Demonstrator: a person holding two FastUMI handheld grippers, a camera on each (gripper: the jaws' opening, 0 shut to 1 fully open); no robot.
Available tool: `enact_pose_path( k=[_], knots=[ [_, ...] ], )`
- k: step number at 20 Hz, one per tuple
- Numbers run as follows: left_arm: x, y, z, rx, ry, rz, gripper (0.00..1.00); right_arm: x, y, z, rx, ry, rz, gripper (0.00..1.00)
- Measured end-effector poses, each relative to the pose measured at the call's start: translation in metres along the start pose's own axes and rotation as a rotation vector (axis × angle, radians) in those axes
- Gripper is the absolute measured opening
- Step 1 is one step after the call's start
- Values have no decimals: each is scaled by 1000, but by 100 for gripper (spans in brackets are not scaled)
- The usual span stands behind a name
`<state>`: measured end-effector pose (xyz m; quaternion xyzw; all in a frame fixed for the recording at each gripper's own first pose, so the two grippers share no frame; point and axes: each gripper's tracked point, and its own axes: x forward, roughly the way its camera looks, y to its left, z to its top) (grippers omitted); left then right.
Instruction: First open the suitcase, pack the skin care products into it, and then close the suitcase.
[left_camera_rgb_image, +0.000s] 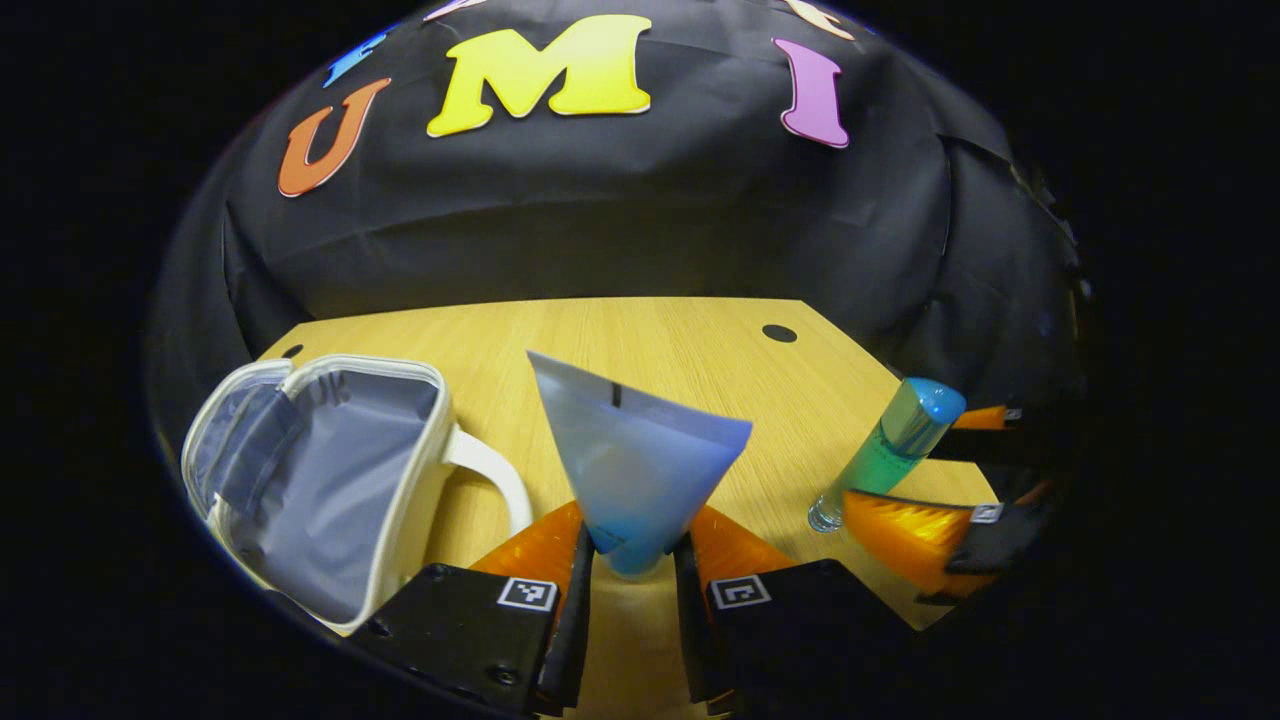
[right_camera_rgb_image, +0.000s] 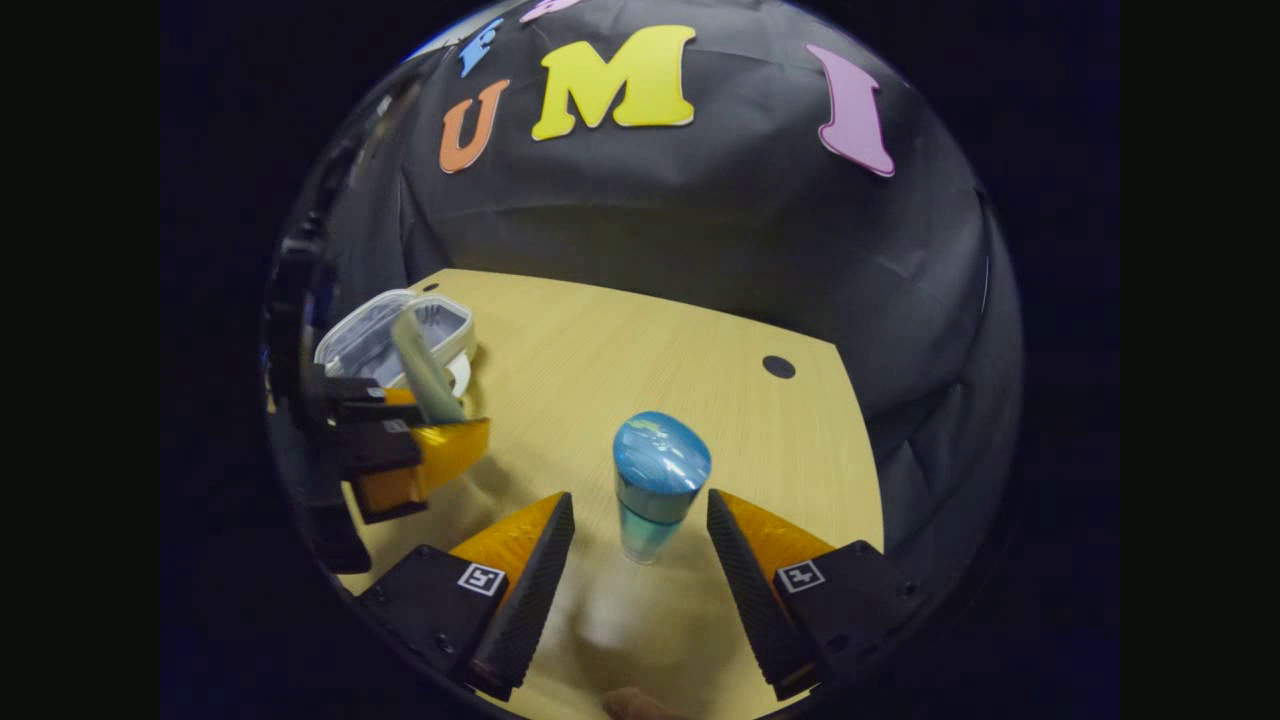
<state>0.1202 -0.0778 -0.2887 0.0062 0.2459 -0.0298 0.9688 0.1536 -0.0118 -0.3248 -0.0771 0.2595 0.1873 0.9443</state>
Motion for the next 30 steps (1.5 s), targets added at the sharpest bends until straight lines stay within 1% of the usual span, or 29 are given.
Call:
enact_pose_path(
  k=[2, 4, 5, 6, 7, 8, 9, 10, 11, 12, 13, 14, 17, 18, 19, 20, 21, 22, 25, 27, 30],
  knots=[
    [-19, 5, 16, -14, -14, -2, 42, 14, 1, 4, 24, -8, -11, 80],
    [-40, 18, 28, -19, -24, 27, 41, 24, 2, 2, 35, 2, -10, 80],
    [-49, 26, 32, -24, -22, 45, 41, 31, 2, -3, 34, 14, -17, 77],
    [-57, 33, 36, -29, -20, 55, 46, 37, -2, -6, 43, 25, -32, 61],
    [-64, 38, 39, -35, -15, 52, 41, 38, -1, -9, 65, 34, -30, 60],
    [-72, 44, 42, -30, -16, 56, 41, 41, -4, -10, 82, 39, -54, 58],
    [-78, 51, 46, -20, -19, 61, 46, 43, -8, -14, 101, 38, -70, 55],
    [-85, 58, 50, -5, -21, 63, 46, 39, -9, -11, 118, 41, -79, 42],
    [-92, 66, 53, 11, -26, 68, 46, 40, -7, -13, 122, 43, -89, 40],
    [-97, 73, 55, 25, -28, 69, 41, 39, -8, -13, 121, 48, -107, 39],
    [-101, 81, 59, 35, -31, 77, 46, 36, -9, -16, 127, 53, -125, 38],
    [-106, 90, 61, 40, -33, 76, 41, 32, -9, -18, 142, 61, -143, 36],
    [-115, 122, 62, 52, -43, 75, 41, 3, 1, -18, 182, 68, -177, 35],
    [-116, 136, 57, 56, -29, 77, 41, -8, 7, -12, 192, 59, -184, 35],
    [-114, 154, 51, 62, -13, 95, 41, -21, 15, -7, 205, 56, -186, 35],
    [-109, 171, 43, 67, 10, 105, 41, -33, 24, 1, 235, 47, -175, 35],
    [-103, 188, 35, 73, 31, 116, 46, -43, 35, 8, 262, 40, -165, 34],
    [-94, 204, 29, 82, 53, 124, 41, -52, 45, 15, 279, 33, -163, 35],
    [-67, 237, -1, 70, 150, 121, 41, -76, 71, 31, 291, 9, -161, 35],
    [-56, 251, -27, 40, 223, 125, 42, -86, 88, 37, 288, 4, -155, 35],
    [-53, 245, -53, 12, 313, 92, 42, -99, 102, 42, 267, 5, -157, 35]
  ],
)
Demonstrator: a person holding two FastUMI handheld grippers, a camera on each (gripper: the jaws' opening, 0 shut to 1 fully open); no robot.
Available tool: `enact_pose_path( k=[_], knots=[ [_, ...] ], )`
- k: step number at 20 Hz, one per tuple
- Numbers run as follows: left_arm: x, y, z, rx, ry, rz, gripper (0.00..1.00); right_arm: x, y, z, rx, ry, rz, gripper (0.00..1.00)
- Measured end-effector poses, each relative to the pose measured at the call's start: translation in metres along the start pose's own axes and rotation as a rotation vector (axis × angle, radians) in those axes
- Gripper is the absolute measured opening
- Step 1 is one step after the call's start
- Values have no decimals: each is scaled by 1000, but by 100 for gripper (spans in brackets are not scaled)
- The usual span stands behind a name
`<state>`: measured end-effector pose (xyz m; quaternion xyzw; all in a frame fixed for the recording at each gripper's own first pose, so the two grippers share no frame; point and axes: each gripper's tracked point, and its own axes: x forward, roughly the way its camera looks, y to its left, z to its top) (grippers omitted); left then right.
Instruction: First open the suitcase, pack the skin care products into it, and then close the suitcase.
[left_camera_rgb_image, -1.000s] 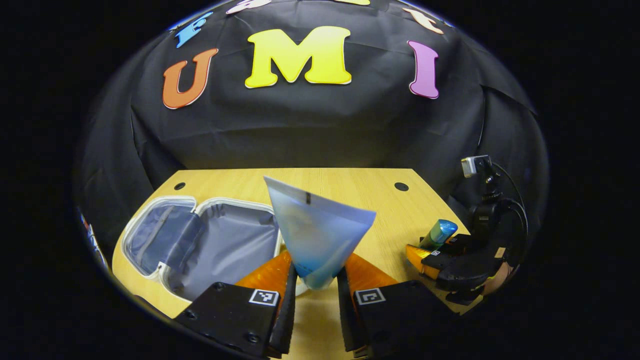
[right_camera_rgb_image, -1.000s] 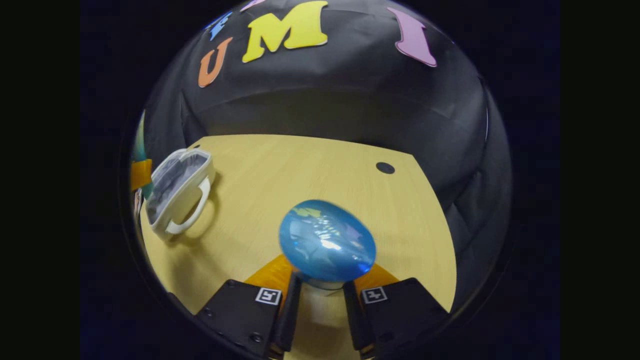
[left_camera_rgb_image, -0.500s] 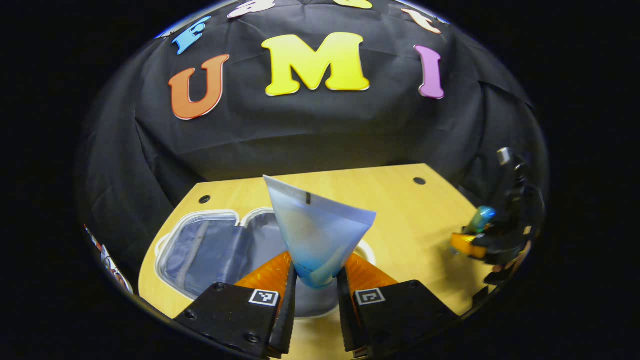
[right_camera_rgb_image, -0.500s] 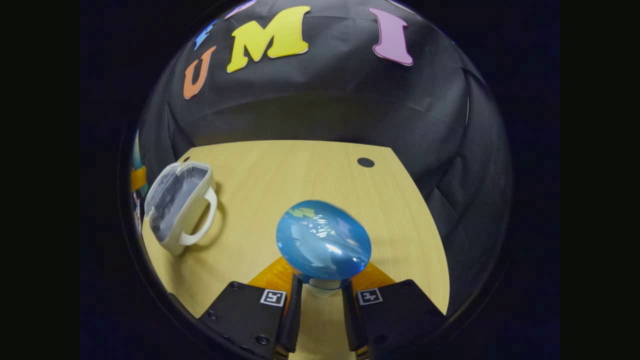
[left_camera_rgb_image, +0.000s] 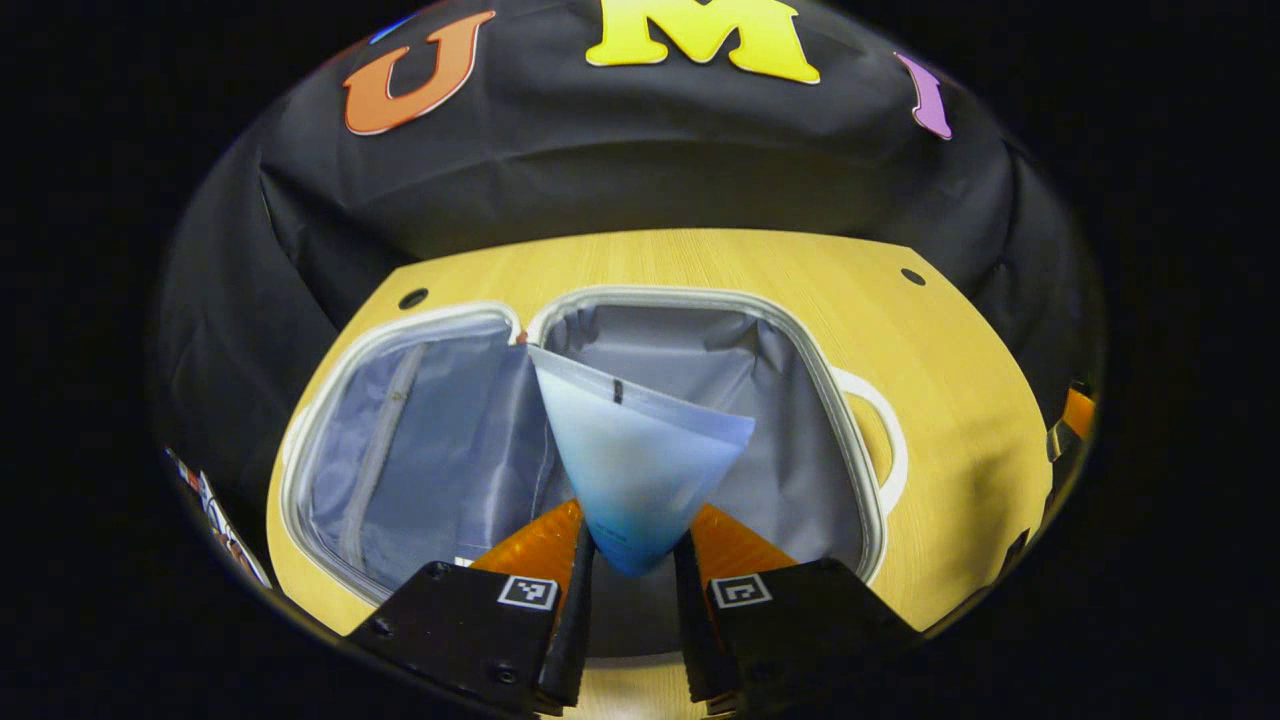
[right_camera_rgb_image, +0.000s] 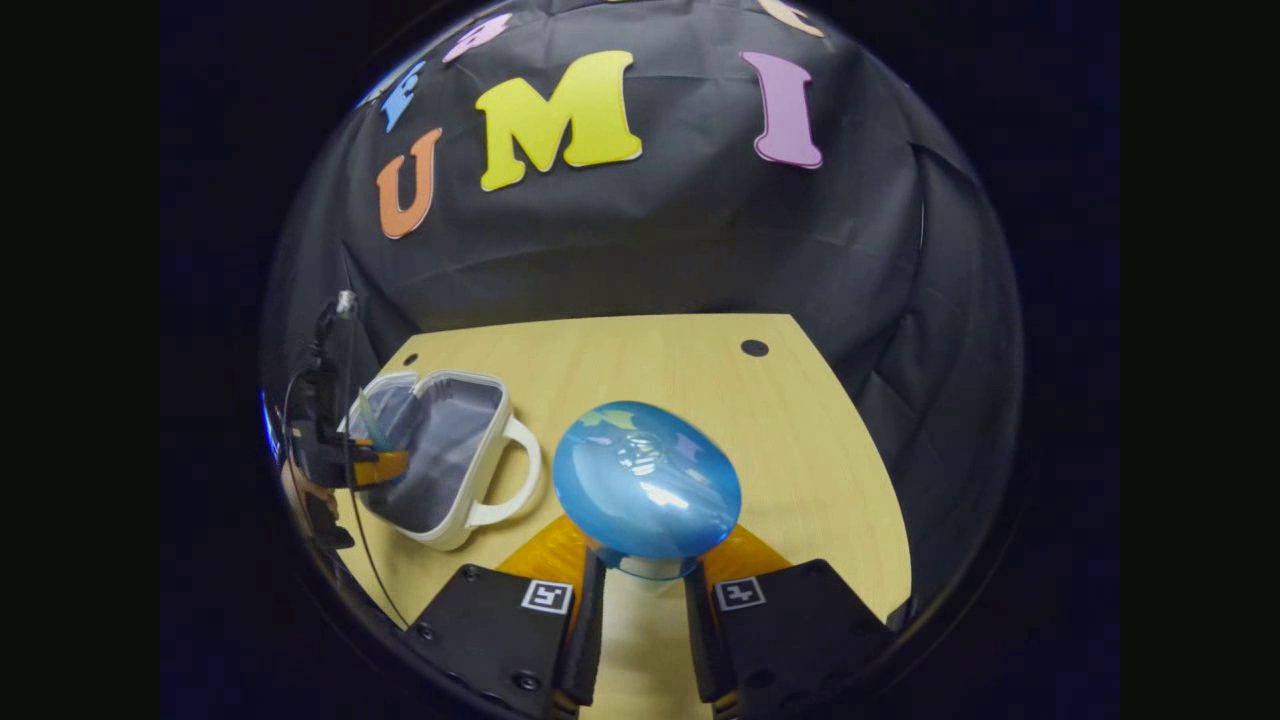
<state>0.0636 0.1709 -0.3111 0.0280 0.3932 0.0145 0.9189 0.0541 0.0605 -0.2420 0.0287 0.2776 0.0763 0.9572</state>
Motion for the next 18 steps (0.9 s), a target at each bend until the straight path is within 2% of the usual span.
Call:
enact_pose_path(
  k=[3, 4, 5, 6, 8, 10, 14, 15, 16, 18],
  knots=[
    [9, 1, -32, 18, 137, 4, 42, -13, 4, 0, -5, -2, -5, 35],
    [9, 3, -38, 24, 168, 15, 46, -16, 4, 1, -4, -3, -10, 35],
    [10, 3, -34, 32, 162, 20, 41, -20, 4, 1, -3, -2, -13, 35],
    [12, 2, -35, 33, 181, 26, 46, -23, 4, 1, -2, -2, -16, 35],
    [16, 3, -33, 53, 225, 36, 42, -27, 3, 0, -8, -3, -23, 35],
    [21, 3, -31, 53, 263, 45, 42, -26, 1, 0, -15, -2, -34, 33],
    [30, 6, -35, -6, 324, 38, 42, -26, 1, -1, 5, -2, -46, 35],
    [28, 5, -35, -21, 332, 32, 46, -26, 1, -2, 10, 0, -46, 32],
    [28, 6, -35, -33, 345, 26, 41, -26, 1, -3, 16, 5, -48, 35],
    [27, 5, -35, -59, 366, 18, 42, -26, 3, -4, 25, 12, -47, 35]
  ],
)
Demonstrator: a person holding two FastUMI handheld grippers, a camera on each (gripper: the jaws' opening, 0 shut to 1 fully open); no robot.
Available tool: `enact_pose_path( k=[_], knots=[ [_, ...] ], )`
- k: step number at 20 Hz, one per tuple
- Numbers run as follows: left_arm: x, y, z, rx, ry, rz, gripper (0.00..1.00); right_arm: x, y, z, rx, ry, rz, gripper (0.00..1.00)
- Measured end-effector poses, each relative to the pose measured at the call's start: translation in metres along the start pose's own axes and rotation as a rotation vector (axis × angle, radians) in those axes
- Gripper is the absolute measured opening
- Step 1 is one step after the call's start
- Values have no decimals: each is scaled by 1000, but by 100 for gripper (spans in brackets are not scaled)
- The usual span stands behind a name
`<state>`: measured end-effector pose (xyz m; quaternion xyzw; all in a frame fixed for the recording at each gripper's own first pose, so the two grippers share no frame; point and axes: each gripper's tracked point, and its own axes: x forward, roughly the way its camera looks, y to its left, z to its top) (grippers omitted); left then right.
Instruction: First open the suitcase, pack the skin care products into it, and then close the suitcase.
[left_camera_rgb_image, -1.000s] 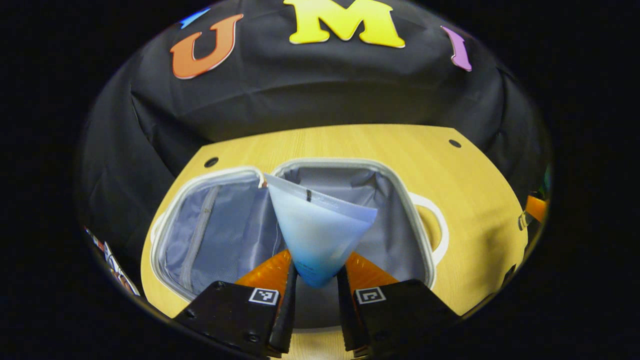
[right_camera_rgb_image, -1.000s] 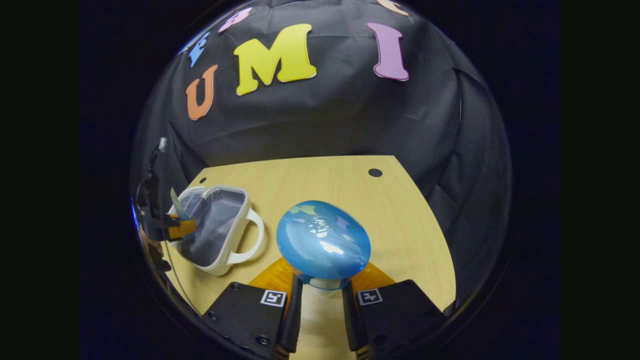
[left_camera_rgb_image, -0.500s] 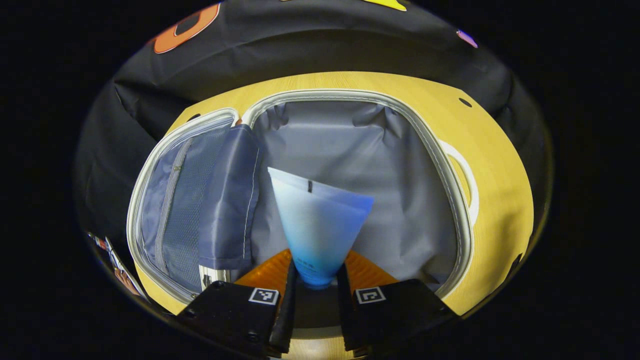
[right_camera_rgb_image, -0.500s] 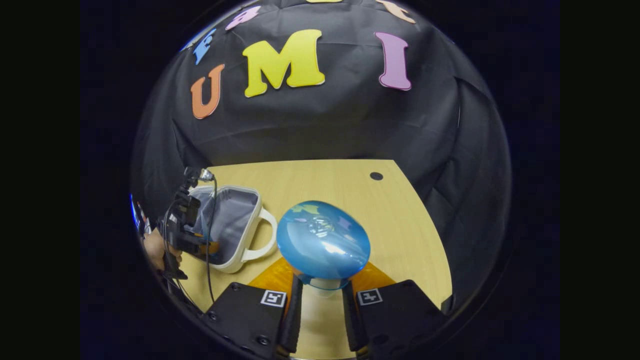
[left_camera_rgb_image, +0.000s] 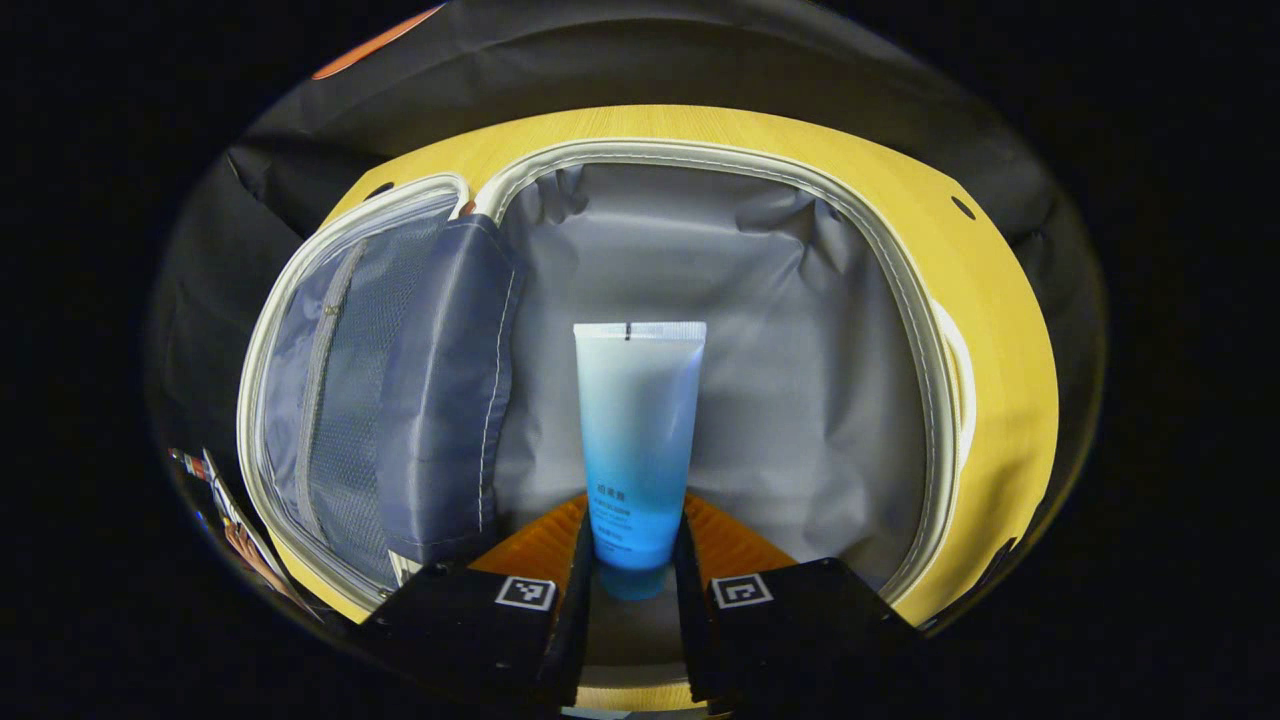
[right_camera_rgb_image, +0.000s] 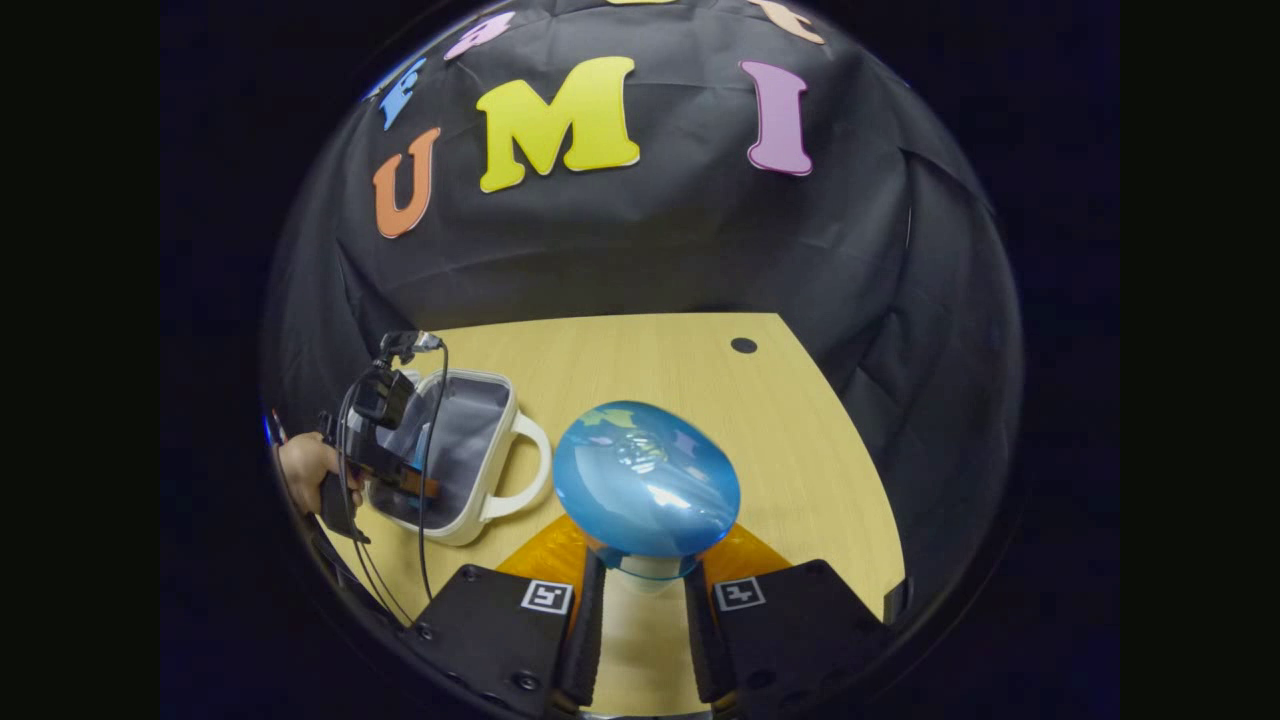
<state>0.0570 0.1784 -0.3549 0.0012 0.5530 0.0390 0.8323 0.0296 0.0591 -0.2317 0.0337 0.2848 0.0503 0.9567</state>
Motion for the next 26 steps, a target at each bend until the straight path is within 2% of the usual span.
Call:
enact_pose_path(
  k=[4, 5, 8, 9, 10, 11, 16, 20, 23, 24, 26],
  knots=[
    [0, 3, 0, -23, -6, 14, 50, 6, 23, 3, -19, 3, 24, 35],
    [-3, 1, -3, -42, -4, 1, 75, 8, 29, 5, -28, 3, 31, 35],
    [-28, -8, -4, -67, -54, -43, 88, 13, 52, 14, -55, 4, 66, 35],
    [-43, -9, -3, -64, -92, -62, 88, 15, 60, 18, -67, 3, 76, 35],
    [-60, -9, 1, -57, -141, -73, 96, 16, 68, 22, -72, 0, 87, 35],
    [-78, -7, 8, -41, -199, -75, 89, 19, 79, 24, -75, 1, 104, 35],
    [-172, 31, 29, 27, -494, -28, 91, 45, 142, 31, -108, 11, 186, 35],
    [-196, 26, 30, 39, -687, 38, 91, 75, 192, 15, -107, 79, 222, 35],
    [-215, 28, 29, 27, -866, 18, 91, 93, 223, 0, -117, 136, 214, 35],
    [-222, 29, 29, 22, -915, 21, 91, 98, 232, -8, -120, 159, 218, 33],
    [-232, 26, 26, 14, -982, -2, 91, 105, 250, -27, -137, 209, 227, 35]
  ],
)
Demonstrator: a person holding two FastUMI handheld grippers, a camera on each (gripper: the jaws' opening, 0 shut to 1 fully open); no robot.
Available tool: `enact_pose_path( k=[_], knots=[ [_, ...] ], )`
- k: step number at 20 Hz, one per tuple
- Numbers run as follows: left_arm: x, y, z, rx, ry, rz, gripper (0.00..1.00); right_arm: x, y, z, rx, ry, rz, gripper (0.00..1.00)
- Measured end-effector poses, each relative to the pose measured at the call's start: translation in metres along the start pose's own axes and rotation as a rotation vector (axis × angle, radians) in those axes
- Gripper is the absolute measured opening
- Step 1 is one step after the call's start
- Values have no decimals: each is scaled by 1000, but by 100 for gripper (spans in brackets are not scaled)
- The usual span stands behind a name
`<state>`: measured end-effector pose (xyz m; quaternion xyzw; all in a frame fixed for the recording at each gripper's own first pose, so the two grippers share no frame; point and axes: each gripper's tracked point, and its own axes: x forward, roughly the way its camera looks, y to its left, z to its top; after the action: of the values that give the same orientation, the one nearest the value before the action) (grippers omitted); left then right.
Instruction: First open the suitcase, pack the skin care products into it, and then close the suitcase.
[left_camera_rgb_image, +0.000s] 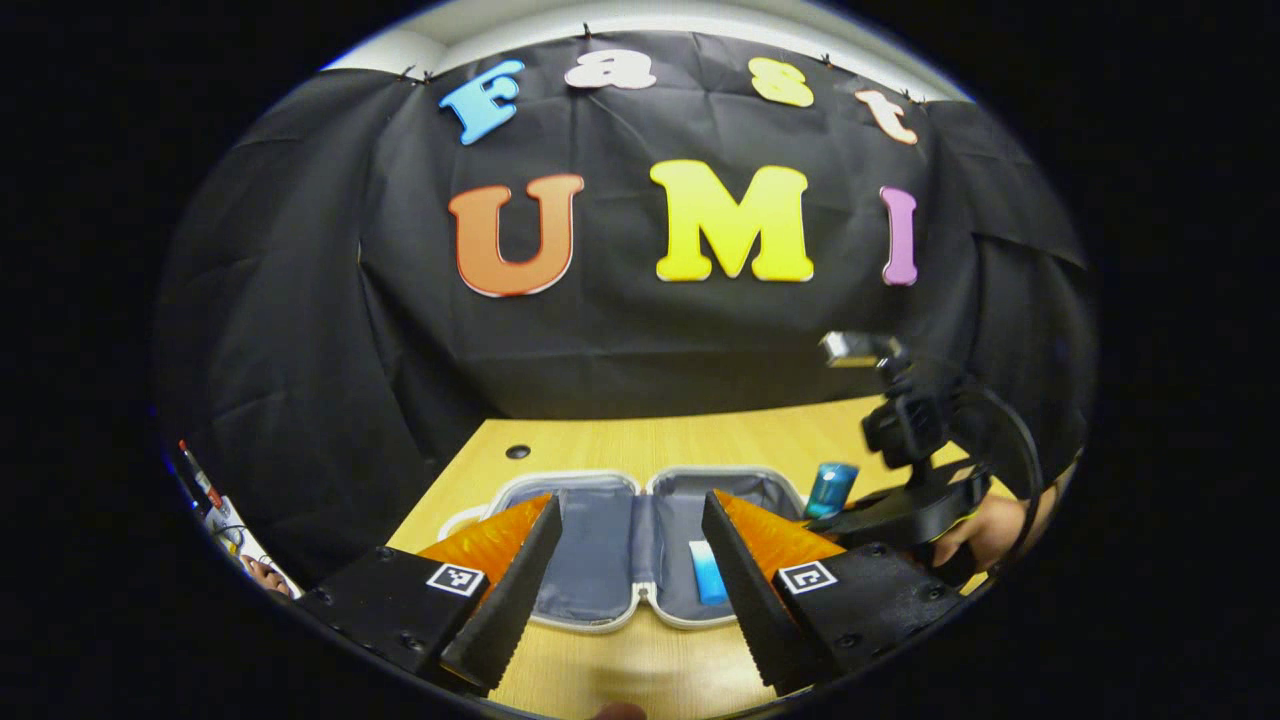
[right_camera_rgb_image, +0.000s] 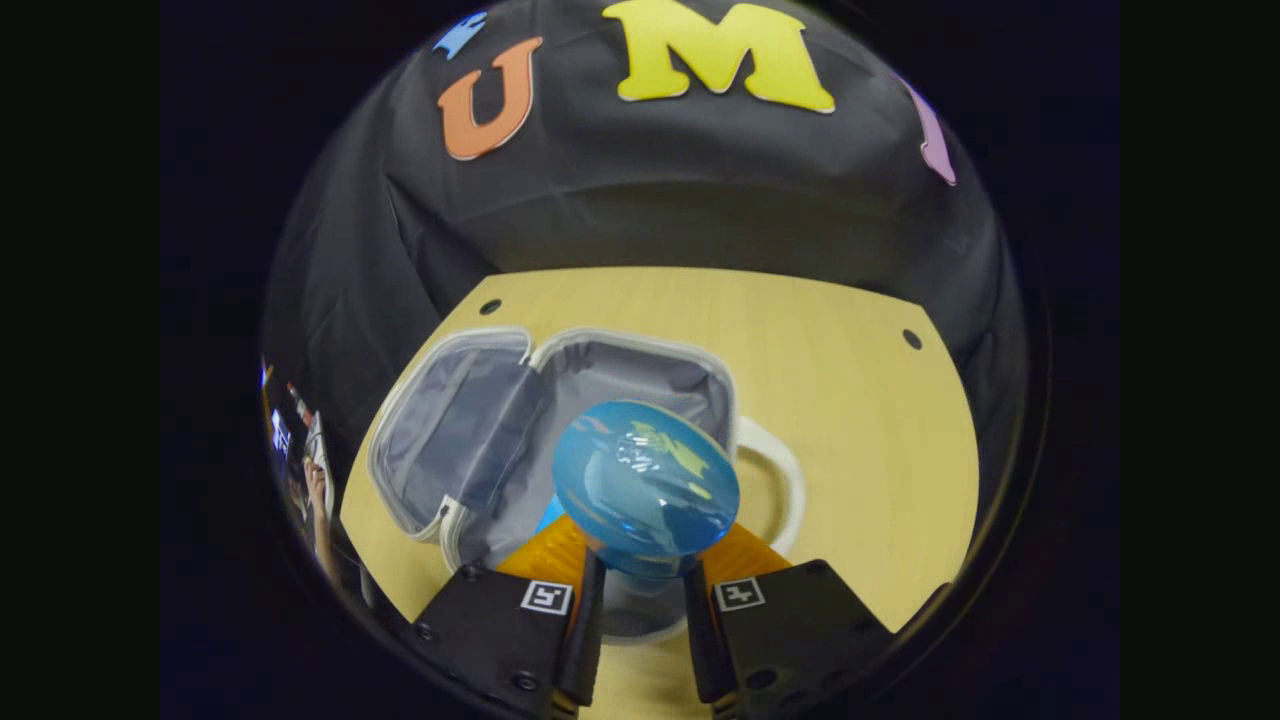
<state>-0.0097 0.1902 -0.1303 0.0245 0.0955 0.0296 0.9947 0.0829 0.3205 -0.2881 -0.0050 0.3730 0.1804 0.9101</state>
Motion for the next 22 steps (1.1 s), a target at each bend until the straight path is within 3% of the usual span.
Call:
enact_pose_path(
  k=[3, 8, 22],
  knots=[
    [-1, 5, 0, -15, -10, 11, 91, 18, 11, -27, 0, 86, -17, 35],
    [-1, 10, 1, -106, -15, 18, 91, 32, 16, -57, 104, 212, -55, 35],
    [-12, 52, -24, -252, 45, 87, 92, 77, 8, -52, 211, 354, -206, 36]
  ],
)
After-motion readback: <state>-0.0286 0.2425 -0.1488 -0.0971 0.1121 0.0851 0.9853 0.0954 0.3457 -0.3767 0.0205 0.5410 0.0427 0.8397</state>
